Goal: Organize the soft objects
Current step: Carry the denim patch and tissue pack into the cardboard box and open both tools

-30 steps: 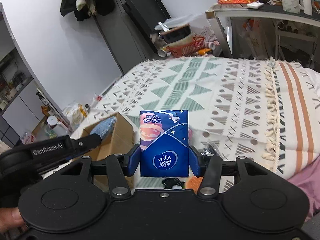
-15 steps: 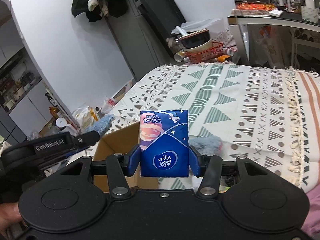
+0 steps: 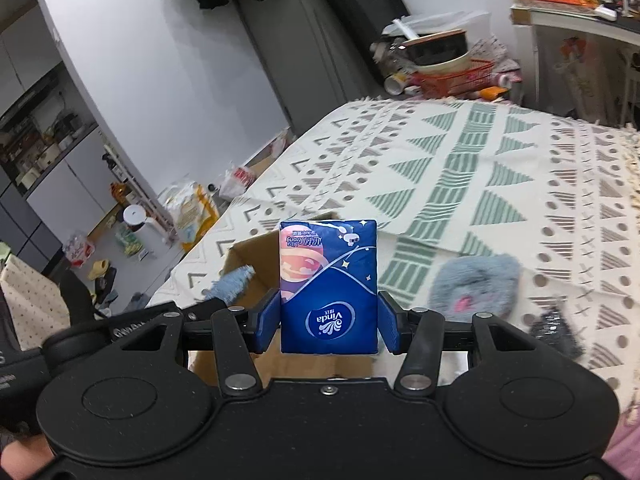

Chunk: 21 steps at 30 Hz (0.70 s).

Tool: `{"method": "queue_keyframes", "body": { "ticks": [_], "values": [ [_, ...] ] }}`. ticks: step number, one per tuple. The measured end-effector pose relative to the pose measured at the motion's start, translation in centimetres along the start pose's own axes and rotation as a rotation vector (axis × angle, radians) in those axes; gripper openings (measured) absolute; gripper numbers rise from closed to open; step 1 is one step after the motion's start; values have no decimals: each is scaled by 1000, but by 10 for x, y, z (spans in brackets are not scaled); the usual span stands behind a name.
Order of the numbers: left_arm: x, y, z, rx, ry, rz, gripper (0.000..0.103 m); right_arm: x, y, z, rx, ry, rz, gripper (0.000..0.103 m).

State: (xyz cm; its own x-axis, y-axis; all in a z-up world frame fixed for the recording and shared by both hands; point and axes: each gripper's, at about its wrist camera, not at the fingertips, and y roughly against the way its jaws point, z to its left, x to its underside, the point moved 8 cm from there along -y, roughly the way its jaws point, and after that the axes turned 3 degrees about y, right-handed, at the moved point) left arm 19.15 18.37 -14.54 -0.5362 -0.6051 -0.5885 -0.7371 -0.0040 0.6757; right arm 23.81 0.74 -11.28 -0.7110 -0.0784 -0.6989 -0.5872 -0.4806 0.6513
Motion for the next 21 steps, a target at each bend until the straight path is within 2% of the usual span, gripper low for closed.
{"method": "queue_keyframes", "body": {
  "ticks": [7,10,14,15,17,18,20,21],
  "values": [
    [7,-3,19,-26,36,21,23,5,-19,23,-19,12,31,50],
    [8,-4,21,-39,36,24,27,6,-25,27,-31,1,46,50],
    [8,-4,20,-98,1,20,55,6,-30,30,-31,8,54,53],
    [7,-3,20,-112,0,11,59,6,-32,30,-32,12,64,55],
    [5,1,20,-130,4,-6,65,5,-32,28,-27,16,72,68],
    [4,4,19,-129,4,-12,68,3,-29,25,-23,16,66,71],
    [2,9,15,-116,1,-26,72,-1,-21,20,-24,13,48,85],
    [2,10,13,-113,-4,-33,73,-2,-16,15,-21,12,36,88]
  ]
}}
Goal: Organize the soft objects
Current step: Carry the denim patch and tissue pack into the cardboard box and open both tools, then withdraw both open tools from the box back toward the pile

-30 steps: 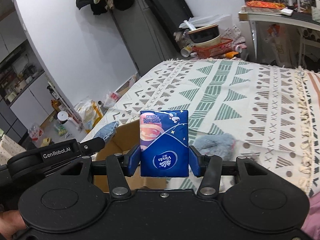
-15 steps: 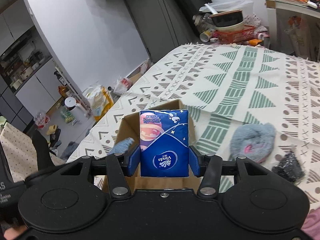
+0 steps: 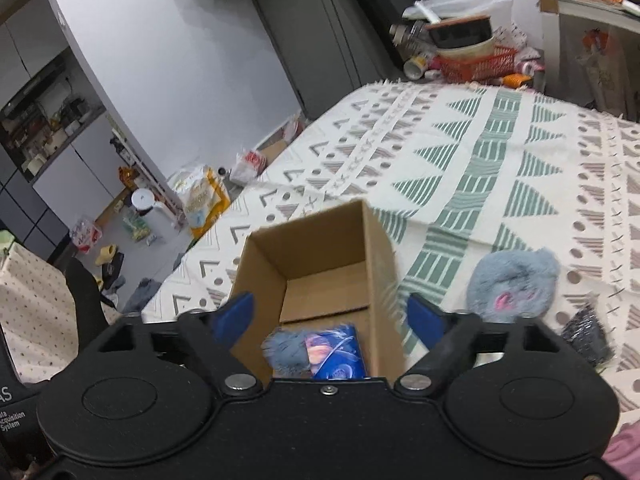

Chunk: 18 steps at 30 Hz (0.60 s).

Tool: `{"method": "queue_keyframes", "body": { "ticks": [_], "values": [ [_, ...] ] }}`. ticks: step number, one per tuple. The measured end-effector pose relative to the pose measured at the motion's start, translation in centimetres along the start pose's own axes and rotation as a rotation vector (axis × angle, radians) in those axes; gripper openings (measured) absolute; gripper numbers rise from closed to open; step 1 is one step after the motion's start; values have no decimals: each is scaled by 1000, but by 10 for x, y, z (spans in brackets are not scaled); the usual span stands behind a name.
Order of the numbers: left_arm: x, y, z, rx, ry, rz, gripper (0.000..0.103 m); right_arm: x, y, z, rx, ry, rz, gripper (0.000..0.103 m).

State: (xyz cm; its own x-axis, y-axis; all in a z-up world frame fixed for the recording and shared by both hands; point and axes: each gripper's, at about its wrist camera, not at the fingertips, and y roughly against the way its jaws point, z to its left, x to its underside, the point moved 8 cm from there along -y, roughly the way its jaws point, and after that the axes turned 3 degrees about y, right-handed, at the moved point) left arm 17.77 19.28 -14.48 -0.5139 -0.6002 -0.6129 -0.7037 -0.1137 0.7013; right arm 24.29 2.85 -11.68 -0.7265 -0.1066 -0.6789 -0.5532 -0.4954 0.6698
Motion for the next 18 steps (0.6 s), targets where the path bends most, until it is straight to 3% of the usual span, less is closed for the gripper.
{"method": "queue_keyframes", "body": {
  "ticks": [13,18],
  "values": [
    [14,20,-45,101,-3,0,75,8,52,-68,101,-28,-34,97],
    [21,32,-69,86,-82,-53,75,11,75,-91,133,-38,-63,102]
  ]
}}
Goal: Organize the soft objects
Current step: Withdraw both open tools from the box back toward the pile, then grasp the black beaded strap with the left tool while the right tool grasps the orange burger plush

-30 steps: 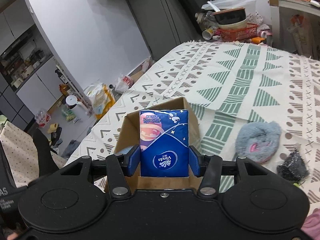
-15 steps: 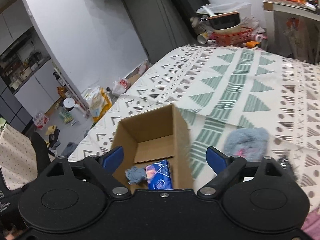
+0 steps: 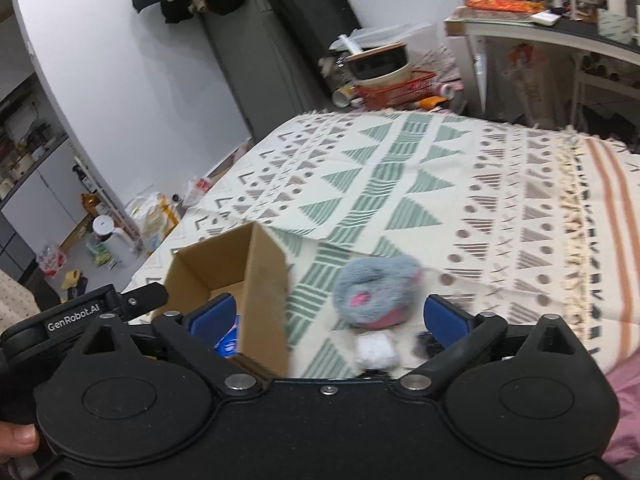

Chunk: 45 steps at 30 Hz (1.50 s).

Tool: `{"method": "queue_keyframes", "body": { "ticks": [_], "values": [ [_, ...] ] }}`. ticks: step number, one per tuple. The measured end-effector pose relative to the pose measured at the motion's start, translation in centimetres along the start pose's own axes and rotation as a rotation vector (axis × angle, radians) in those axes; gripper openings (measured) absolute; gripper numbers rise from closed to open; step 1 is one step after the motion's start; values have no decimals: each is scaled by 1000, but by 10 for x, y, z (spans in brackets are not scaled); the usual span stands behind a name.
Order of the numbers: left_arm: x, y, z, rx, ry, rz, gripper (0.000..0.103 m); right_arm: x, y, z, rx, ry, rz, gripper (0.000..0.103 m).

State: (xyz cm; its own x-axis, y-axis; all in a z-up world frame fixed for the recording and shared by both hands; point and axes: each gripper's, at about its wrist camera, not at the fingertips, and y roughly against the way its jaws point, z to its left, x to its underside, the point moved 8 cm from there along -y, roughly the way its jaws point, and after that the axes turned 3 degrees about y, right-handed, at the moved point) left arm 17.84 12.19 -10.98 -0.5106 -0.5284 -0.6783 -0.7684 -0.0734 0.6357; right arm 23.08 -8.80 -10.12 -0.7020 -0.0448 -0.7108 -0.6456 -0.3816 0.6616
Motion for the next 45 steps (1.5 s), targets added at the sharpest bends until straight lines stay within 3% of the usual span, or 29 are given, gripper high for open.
{"method": "queue_keyframes", "body": {
  "ticks": [10,18,25,45],
  "values": [
    [21,4,-38,75,-69,62,75,7,20,-46,34,-44,-15,103],
    [40,-1,-61,76,-94,93,75,16,30,-77,32,-82,-22,103],
    [59,-10,-76,84,-126,147,75,32,23,-106,21,-165,29,103],
    [119,-65,-75,78,-133,301,71,68,-19,-123,-28,-256,128,102]
  ]
}}
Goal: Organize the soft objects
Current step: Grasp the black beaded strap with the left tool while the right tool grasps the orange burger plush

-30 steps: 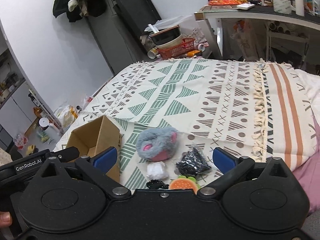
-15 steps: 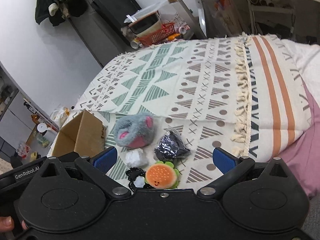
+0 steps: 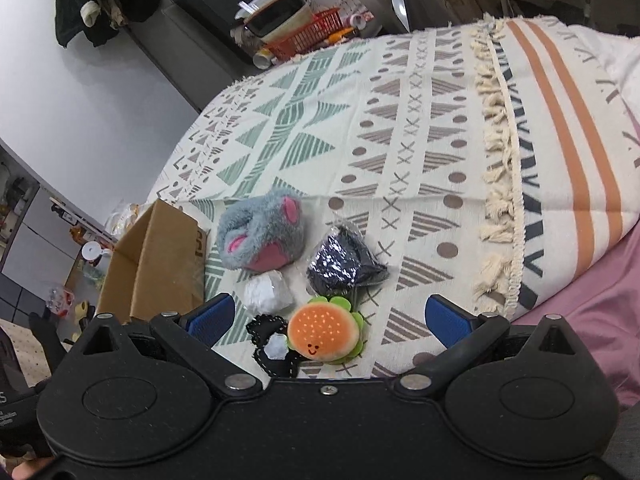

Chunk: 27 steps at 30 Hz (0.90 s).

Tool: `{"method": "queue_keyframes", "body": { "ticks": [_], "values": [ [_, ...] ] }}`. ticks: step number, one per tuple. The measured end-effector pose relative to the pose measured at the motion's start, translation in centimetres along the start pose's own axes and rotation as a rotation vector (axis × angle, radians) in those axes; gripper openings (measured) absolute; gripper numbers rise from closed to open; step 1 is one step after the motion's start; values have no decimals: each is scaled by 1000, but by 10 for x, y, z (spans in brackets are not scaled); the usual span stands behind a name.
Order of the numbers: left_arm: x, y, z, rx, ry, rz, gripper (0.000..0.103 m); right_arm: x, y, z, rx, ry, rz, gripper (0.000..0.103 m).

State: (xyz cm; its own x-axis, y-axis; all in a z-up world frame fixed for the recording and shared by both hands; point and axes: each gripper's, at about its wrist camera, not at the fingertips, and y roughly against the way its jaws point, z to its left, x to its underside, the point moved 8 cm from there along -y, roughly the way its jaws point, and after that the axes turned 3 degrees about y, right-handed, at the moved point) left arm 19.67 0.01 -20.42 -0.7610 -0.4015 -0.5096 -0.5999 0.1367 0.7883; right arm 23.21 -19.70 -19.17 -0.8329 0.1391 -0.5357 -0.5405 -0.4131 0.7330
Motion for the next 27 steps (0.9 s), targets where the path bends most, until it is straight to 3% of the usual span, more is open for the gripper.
{"method": "queue_keyframes", "body": {
  "ticks": [5,15,19,23,27],
  "values": [
    [6,-14,3,2,14,23,68,5,-10,1,-28,16,4,102],
    [22,-45,6,9,43,100,44,18,-39,-12,-6,4,46,102],
    [25,-54,5,15,48,122,43,22,-49,-14,2,10,66,101],
    [24,-59,2,17,43,125,43,26,-61,-16,16,11,95,90],
    [25,-64,-2,22,39,129,43,28,-68,-17,20,2,106,88]
  ]
}}
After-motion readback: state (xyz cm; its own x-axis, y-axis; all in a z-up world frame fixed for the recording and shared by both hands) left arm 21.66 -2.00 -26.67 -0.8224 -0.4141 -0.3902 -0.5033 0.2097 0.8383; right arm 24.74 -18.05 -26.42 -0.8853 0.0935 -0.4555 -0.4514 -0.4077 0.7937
